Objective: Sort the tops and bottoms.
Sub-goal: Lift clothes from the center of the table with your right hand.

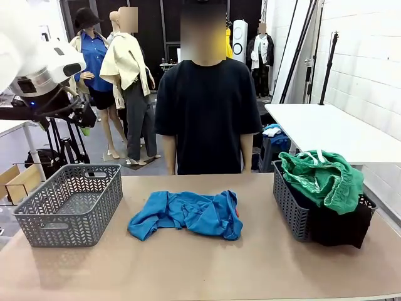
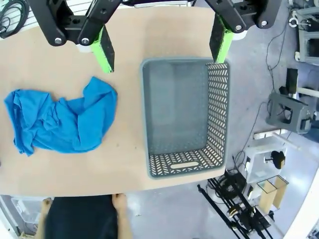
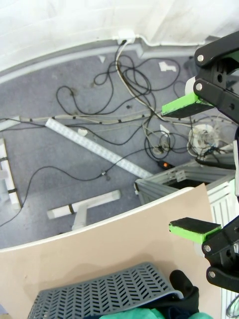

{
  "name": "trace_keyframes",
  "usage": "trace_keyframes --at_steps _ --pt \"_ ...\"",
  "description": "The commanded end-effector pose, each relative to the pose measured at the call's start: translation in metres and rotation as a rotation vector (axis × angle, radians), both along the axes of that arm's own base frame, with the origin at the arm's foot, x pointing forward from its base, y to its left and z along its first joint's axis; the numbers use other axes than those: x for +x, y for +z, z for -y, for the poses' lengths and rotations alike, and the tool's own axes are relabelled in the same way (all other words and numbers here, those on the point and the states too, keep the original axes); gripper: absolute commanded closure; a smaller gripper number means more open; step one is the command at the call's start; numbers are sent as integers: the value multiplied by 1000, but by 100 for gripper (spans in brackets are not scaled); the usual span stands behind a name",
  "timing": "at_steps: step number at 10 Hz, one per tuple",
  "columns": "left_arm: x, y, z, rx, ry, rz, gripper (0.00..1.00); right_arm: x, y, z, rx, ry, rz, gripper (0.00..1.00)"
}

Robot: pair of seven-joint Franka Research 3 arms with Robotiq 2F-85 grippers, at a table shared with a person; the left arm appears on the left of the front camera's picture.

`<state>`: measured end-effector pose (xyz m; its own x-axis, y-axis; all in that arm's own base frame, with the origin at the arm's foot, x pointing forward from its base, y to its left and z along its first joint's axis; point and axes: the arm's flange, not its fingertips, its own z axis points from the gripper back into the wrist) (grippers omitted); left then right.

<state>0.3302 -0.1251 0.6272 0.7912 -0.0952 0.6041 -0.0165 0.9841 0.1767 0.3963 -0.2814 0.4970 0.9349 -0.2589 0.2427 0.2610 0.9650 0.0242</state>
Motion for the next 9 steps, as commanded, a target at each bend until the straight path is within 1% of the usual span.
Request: trace_keyframes --at_steps 1,5,6,7,8,9 --pt "-6 0 -3 -3 2 -11 0 1 0 0 0 5 -1 0" --pt "-6 0 -3 -3 2 -11 0 1 0 0 0 5 -1 0" --pt "-3 1 -1 3 4 0 0 0 0 0 0 0 0 0" --pt "8 7 -17 30 45 13 0 33 24 -18 -35 57 22 0" --pt "19 13 -35 57 79 36 0 66 46 -38 -40 150 85 0" --pt "26 17 -55 81 98 50 0 98 76 -66 -67 225 131 0"
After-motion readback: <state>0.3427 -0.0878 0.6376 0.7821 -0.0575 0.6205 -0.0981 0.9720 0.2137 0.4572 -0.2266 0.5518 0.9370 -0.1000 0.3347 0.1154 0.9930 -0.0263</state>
